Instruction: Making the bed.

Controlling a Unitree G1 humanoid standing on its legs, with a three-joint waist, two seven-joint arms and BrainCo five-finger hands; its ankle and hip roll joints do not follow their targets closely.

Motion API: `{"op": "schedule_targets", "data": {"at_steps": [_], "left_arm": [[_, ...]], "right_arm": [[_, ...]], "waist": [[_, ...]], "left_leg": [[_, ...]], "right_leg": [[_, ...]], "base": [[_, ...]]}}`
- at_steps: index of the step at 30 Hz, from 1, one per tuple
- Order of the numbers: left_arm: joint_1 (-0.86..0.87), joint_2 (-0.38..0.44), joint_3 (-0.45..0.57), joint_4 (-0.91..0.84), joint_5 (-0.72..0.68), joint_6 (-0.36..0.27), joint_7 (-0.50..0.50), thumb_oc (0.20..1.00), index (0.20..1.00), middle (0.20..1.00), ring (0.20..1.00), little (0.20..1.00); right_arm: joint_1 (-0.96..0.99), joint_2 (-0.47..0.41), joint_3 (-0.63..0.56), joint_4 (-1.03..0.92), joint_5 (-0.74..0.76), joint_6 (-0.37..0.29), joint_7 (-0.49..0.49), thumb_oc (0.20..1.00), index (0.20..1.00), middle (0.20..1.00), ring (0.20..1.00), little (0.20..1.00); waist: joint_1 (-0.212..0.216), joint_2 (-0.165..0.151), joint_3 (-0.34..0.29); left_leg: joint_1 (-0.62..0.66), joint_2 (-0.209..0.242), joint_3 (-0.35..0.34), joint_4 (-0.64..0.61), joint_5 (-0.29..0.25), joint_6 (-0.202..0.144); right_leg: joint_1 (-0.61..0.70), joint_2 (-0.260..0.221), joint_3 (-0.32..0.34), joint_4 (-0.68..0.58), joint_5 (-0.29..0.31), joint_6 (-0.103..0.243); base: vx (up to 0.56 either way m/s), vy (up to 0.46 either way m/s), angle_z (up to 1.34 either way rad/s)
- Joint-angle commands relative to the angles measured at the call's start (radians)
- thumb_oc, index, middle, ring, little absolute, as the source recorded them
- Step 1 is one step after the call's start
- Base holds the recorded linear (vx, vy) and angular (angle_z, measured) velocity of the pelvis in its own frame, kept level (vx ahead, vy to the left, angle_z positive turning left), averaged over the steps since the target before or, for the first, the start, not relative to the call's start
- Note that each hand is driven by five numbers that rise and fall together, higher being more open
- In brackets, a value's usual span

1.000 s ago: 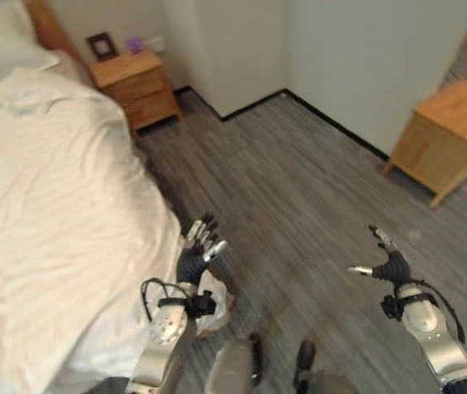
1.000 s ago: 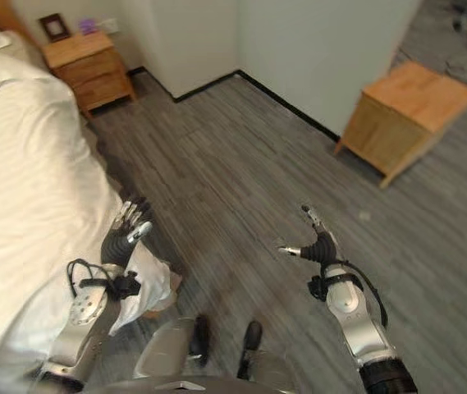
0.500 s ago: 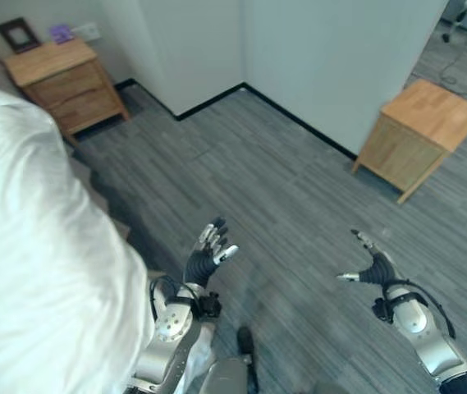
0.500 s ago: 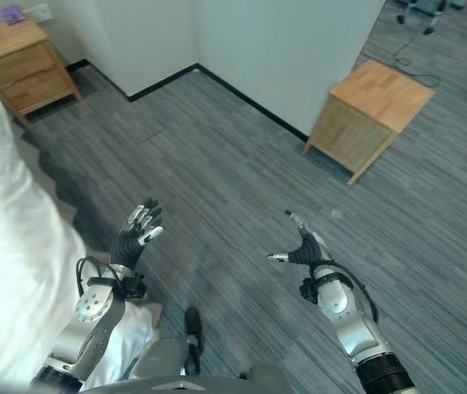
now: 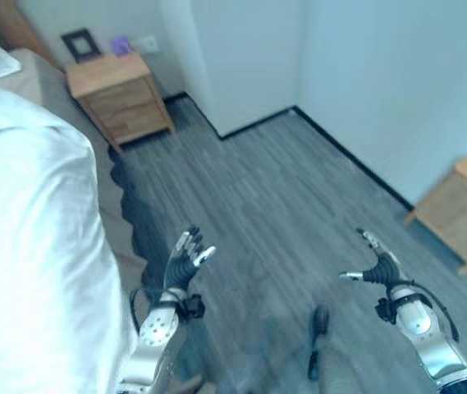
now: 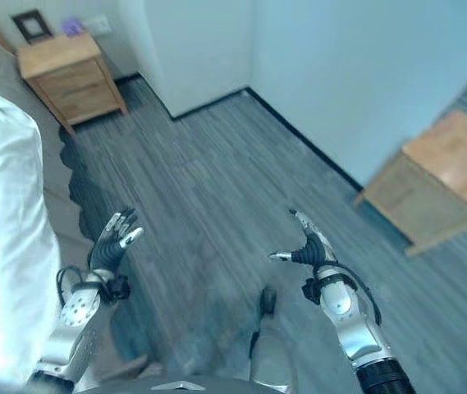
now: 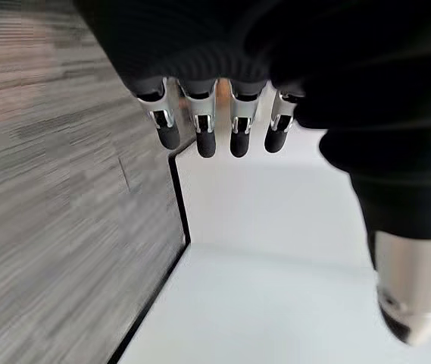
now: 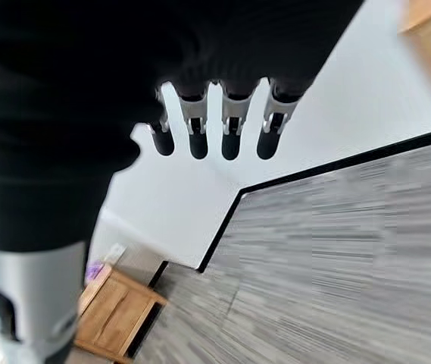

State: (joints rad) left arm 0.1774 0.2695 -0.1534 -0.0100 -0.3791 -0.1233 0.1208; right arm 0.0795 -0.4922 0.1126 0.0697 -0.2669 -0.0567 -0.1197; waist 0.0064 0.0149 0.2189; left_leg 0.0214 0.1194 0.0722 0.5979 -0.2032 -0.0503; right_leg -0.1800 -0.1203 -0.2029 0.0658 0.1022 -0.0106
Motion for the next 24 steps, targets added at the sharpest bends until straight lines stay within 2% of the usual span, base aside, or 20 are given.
{"op": "schedule_targets", "data": {"at_steps": [1,2,3,4,5,6,7,9,11,12,13,14,15,17,18,19,20,21,23,24], "left_arm": [[-0.033,0.046,0.027,-0.101,0.015,-0.054,0.009,1.000,1.000,1.000,1.000,1.000],[-0.032,0.047,0.033,-0.105,0.016,-0.053,0.012,1.000,1.000,1.000,1.000,1.000],[-0.021,0.037,0.041,-0.101,0.002,-0.052,0.018,1.000,1.000,1.000,1.000,1.000],[-0.021,0.036,0.041,-0.103,0.001,-0.052,0.018,1.000,1.000,1.000,1.000,1.000],[-0.008,0.033,0.050,-0.104,-0.001,-0.049,0.017,1.000,1.000,1.000,1.000,1.000],[0.008,0.026,0.056,-0.106,-0.001,-0.048,0.017,1.000,1.000,1.000,1.000,1.000],[0.026,0.021,0.067,-0.105,0.006,-0.046,0.022,1.000,1.000,1.000,1.000,1.000],[0.042,0.012,0.079,-0.106,0.010,-0.044,0.023,1.000,1.000,1.000,1.000,1.000],[0.053,0.005,0.087,-0.098,0.016,-0.036,0.029,1.000,1.000,1.000,1.000,1.000],[0.052,0.005,0.087,-0.098,0.017,-0.035,0.030,1.000,1.000,1.000,1.000,1.000],[0.073,0.005,0.117,-0.105,0.015,-0.031,0.035,1.000,1.000,1.000,1.000,1.000],[0.096,0.008,0.132,-0.110,0.028,-0.027,0.034,1.000,1.000,1.000,1.000,1.000],[0.099,0.009,0.133,-0.112,0.028,-0.026,0.034,1.000,1.000,1.000,1.000,1.000],[0.101,0.022,0.132,-0.107,0.039,-0.018,0.034,1.000,1.000,1.000,1.000,1.000],[0.097,0.031,0.127,-0.102,0.039,-0.015,0.039,1.000,1.000,1.000,1.000,1.000],[0.097,0.031,0.127,-0.102,0.039,-0.015,0.039,1.000,1.000,1.000,1.000,1.000],[0.085,0.041,0.119,-0.090,0.040,-0.012,0.044,1.000,1.000,1.000,1.000,1.000],[0.056,0.071,0.116,-0.096,0.053,-0.015,0.063,1.000,1.000,1.000,1.000,1.000],[0.053,0.071,0.118,-0.095,0.053,-0.015,0.063,1.000,1.000,1.000,1.000,1.000],[0.024,0.083,0.125,-0.104,0.050,-0.019,0.077,1.000,1.000,1.000,1.000,1.000]], "right_arm": [[-0.073,-0.050,-0.004,-0.101,0.037,-0.052,-0.021,1.000,1.000,1.000,1.000,1.000],[-0.080,-0.055,-0.004,-0.103,0.034,-0.050,-0.024,1.000,1.000,1.000,1.000,1.000],[-0.086,-0.067,-0.007,-0.113,0.014,-0.037,-0.028,1.000,1.000,1.000,1.000,1.000],[-0.085,-0.068,-0.007,-0.114,0.013,-0.037,-0.028,1.000,1.000,1.000,1.000,1.000],[-0.083,-0.068,-0.012,-0.121,0.009,-0.032,-0.026,1.000,1.000,1.000,1.000,1.000],[-0.078,-0.067,-0.016,-0.126,0.008,-0.032,-0.024,1.000,1.000,1.000,1.000,1.000],[-0.075,-0.067,-0.016,-0.126,0.008,-0.033,-0.028,1.000,1.000,1.000,1.000,1.000],[-0.081,-0.068,-0.013,-0.123,-0.009,-0.030,-0.023,1.000,1.000,1.000,1.000,1.000],[-0.097,-0.066,-0.008,-0.122,-0.023,-0.033,-0.029,1.000,1.000,1.000,1.000,1.000],[-0.099,-0.065,-0.006,-0.119,-0.024,-0.033,-0.031,1.000,1.000,1.000,1.000,1.000],[-0.118,-0.063,0.001,-0.132,-0.034,-0.030,-0.018,1.000,1.000,1.000,1.000,1.000],[-0.120,-0.054,0.013,-0.142,-0.047,-0.033,0.001,1.000,1.000,1.000,1.000,1.000],[-0.118,-0.052,0.013,-0.143,-0.048,-0.033,0.002,1.000,1.000,1.000,1.000,1.000],[-0.113,-0.039,0.024,-0.147,-0.062,-0.037,0.005,1.000,1.000,1.000,1.000,1.000],[-0.110,-0.029,0.029,-0.147,-0.074,-0.038,0.006,1.000,1.000,1.000,1.000,1.000],[-0.110,-0.029,0.029,-0.147,-0.074,-0.038,0.006,1.000,1.000,1.000,1.000,1.000],[-0.112,-0.022,0.039,-0.137,-0.086,-0.035,0.001,1.000,1.000,1.000,1.000,1.000],[-0.129,-0.002,0.059,-0.135,-0.105,-0.026,-0.004,1.000,1.000,1.000,1.000,1.000],[-0.134,-0.001,0.061,-0.133,-0.106,-0.026,-0.005,1.000,1.000,1.000,1.000,1.000],[-0.150,-0.001,0.069,-0.141,-0.106,-0.029,-0.014,1.000,1.000,1.000,1.000,1.000]], "waist": [[0.033,-0.032,0.058],[0.045,-0.031,0.064],[0.068,-0.029,0.065],[0.066,-0.034,0.068],[0.072,-0.026,0.056],[0.074,-0.025,0.047],[0.081,-0.030,0.035],[0.094,-0.019,0.017],[0.106,-0.011,0.008],[0.103,-0.012,0.009],[0.113,-0.020,-0.009],[0.129,-0.030,-0.034],[0.131,-0.034,-0.035],[0.164,-0.071,-0.050],[0.173,-0.098,-0.055],[0.173,-0.098,-0.055],[0.177,-0.124,-0.054],[0.152,-0.132,-0.040],[0.152,-0.136,-0.040],[0.124,-0.114,-0.019]], "left_leg": [[-0.119,0.087,0.117,0.243,0.225,-0.032],[-0.159,0.124,0.156,0.270,0.212,-0.036],[-0.226,0.160,0.223,0.204,0.171,-0.060],[-0.230,0.159,0.240,0.201,0.185,-0.041],[-0.246,0.158,0.265,0.102,0.154,-0.051],[-0.242,0.140,0.292,0.005,0.139,-0.040],[-0.237,0.102,0.333,-0.153,0.150,-0.029],[-0.232,0.085,0.375,-0.412,0.265,-0.046],[-0.257,0.130,0.448,-0.588,0.341,-0.061],[-0.241,0.119,0.447,-0.621,0.354,-0.063],[-0.241,0.166,0.523,-0.675,0.354,-0.046],[-0.213,0.150,0.537,-0.671,0.395,-0.032],[-0.211,0.149,0.540,-0.671,0.396,-0.033],[-0.192,0.120,0.541,-0.664,0.417,-0.017],[-0.180,0.090,0.538,-0.652,0.386,0.006],[-0.180,0.090,0.538,-0.652,0.386,0.006],[-0.171,0.056,0.538,-0.639,0.353,0.030],[-0.071,-0.017,0.505,-0.675,0.270,0.086],[-0.076,-0.023,0.508,-0.674,0.265,0.093],[-0.022,-0.026,0.475,-0.685,0.224,0.090]], "right_leg": [[0.205,-0.013,-0.065,-0.150,-0.084,0.059],[0.231,-0.001,-0.078,-0.153,-0.110,0.050],[0.301,0.013,-0.096,-0.153,-0.177,0.052],[0.294,0.005,-0.105,-0.153,-0.164,0.048],[0.329,0.020,-0.104,-0.153,-0.198,0.057],[0.344,0.018,-0.109,-0.153,-0.211,0.065],[0.364,0.012,-0.117,-0.153,-0.229,0.083],[0.418,0.029,-0.140,-0.153,-0.261,0.096],[0.473,0.046,-0.179,-0.153,-0.296,0.104],[0.476,0.045,-0.180,-0.153,-0.301,0.104],[0.543,0.055,-0.222,-0.129,-0.321,0.120],[0.565,0.047,-0.207,-0.083,-0.340,0.134],[0.563,0.043,-0.205,-0.077,-0.345,0.134],[0.558,0.006,-0.207,0.027,-0.312,0.158],[0.540,-0.039,-0.209,0.112,-0.270,0.187],[0.540,-0.039,-0.209,0.112,-0.270,0.187],[0.521,-0.086,-0.212,0.201,-0.196,0.228],[0.382,-0.188,-0.187,0.479,0.061,0.266],[0.366,-0.199,-0.179,0.501,0.054,0.267],[0.261,-0.231,-0.193,0.532,-0.002,0.250]], "base": [[0.37,-0.423,0.17],[0.63,-0.370,0.09],[0.44,-0.216,0.01],[0.56,-0.126,0.29],[0.32,0.035,0.26],[0.56,0.087,0.39],[0.52,0.125,0.24],[0.54,0.124,0.08],[0.46,0.104,0.23],[0.72,0.131,0.47],[0.98,0.203,0.48],[0.97,0.203,0.40],[0.64,0.138,0.40],[0.49,0.111,0.12],[0.39,0.120,-0.28],[0.39,0.173,-0.07],[0.72,0.327,0.35],[0.70,0.342,0.53],[0.41,0.163,0.77],[0.44,0.048,1.04]]}}
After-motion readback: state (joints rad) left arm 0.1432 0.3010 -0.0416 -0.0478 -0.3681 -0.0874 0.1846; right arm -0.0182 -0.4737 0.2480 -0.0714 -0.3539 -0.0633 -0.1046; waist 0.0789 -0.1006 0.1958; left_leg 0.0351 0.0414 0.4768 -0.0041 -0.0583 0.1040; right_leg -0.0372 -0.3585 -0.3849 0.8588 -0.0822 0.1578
